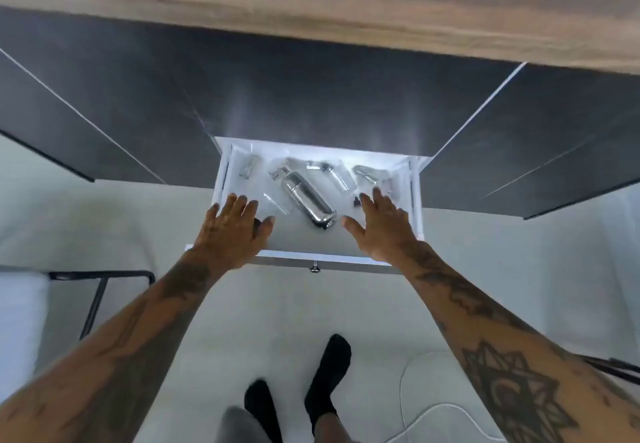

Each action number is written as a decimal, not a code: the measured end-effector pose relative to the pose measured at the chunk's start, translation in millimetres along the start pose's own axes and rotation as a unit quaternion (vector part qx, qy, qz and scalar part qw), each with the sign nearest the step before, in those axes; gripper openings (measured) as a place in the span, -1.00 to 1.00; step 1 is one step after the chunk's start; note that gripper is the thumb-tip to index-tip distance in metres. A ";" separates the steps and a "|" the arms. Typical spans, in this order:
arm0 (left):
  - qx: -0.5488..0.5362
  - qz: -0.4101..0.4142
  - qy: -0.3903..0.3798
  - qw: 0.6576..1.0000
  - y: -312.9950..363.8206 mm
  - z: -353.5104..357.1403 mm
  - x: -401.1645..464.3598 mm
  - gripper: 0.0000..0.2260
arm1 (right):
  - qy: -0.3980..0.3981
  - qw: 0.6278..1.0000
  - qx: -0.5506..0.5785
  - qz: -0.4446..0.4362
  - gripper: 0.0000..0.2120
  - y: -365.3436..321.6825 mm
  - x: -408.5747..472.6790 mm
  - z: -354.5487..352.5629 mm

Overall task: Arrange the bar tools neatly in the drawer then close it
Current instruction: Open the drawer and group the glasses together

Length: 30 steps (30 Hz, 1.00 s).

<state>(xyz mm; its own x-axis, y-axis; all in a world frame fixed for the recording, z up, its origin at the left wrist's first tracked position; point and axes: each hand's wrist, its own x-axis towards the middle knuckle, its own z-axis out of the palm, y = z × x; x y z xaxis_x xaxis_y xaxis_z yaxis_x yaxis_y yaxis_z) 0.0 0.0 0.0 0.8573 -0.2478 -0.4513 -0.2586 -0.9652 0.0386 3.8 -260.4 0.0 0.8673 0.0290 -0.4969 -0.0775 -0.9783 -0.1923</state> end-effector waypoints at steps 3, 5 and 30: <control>-0.040 -0.033 -0.043 0.998 -8.0 37.9 25.7 -0.28 | -0.027 1.000 -0.013 -0.009 -0.34 5.9 33.6 36.2; -0.095 -0.069 -0.038 0.992 -14.4 62.9 45.3 -0.37 | -0.038 0.999 -0.011 -0.018 -0.36 5.0 53.2 60.0; -0.399 -0.329 -0.015 0.856 -91.3 188.1 254.5 -0.62 | 0.076 0.994 -0.075 0.001 -0.14 -114.2 244.5 220.4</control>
<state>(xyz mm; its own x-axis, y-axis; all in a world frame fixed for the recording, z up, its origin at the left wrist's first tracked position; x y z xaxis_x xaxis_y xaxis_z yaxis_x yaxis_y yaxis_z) 158.1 40.8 -286.1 0.6849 0.3620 -0.6323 0.6727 -0.6475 0.3581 116.3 -96.3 -286.1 0.9321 0.0068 -0.3622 -0.0154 -0.9982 -0.0582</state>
